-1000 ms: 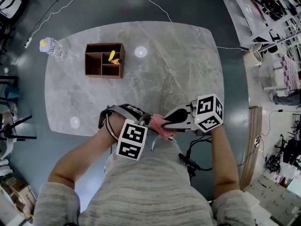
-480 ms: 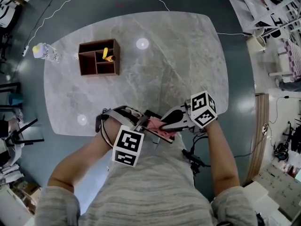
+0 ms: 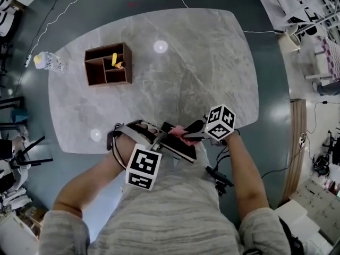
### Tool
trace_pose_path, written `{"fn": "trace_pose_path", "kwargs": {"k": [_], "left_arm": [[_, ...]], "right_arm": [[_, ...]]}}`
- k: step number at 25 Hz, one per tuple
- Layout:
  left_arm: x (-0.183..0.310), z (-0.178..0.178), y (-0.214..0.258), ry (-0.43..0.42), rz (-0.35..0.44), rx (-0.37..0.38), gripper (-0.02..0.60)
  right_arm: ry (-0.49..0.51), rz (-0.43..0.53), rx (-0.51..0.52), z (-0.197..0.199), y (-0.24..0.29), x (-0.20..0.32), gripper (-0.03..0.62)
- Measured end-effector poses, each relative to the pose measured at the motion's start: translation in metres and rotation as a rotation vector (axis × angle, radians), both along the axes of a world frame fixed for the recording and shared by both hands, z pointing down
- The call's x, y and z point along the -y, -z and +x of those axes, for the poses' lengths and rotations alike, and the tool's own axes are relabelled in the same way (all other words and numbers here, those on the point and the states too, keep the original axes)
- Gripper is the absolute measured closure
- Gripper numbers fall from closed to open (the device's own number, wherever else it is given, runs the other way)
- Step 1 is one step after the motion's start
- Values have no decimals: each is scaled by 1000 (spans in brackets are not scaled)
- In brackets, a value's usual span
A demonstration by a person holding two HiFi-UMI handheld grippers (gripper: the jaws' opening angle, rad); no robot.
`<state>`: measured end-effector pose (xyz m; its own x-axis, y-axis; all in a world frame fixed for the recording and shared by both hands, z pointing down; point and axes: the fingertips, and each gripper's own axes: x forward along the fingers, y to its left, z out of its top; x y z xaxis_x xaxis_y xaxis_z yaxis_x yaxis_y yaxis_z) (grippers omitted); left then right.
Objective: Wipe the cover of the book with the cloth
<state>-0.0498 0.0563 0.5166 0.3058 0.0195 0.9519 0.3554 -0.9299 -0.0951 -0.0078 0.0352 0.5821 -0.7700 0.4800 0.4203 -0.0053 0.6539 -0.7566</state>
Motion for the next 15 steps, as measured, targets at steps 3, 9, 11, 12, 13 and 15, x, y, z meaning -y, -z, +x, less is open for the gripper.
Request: {"fn": "trace_pose_path", "kwargs": {"k": [3,9,11,12,13,15], "left_arm": [[-2,0,0,-5,2,0,505],[-7,0,-1,-11,5,-4,506],[-7,1,-1,-11,7,-5,505],[-8,1,-1,-11,8,-5,506],[-8,1,-1,-12,9,-7,505],[-9,0,-2,-17,12,-9,505]], "right_arm": [[-1,37,-65,3,-22,1,537],[53,114,-219,6,-62,-2,537],[66,149,-279,7,-73,-1,537],[70,168,-308,7,-78,0,537],[71,186,-335,7,-81,1,537],[51,208,-376,3,-86,5,537]]}}
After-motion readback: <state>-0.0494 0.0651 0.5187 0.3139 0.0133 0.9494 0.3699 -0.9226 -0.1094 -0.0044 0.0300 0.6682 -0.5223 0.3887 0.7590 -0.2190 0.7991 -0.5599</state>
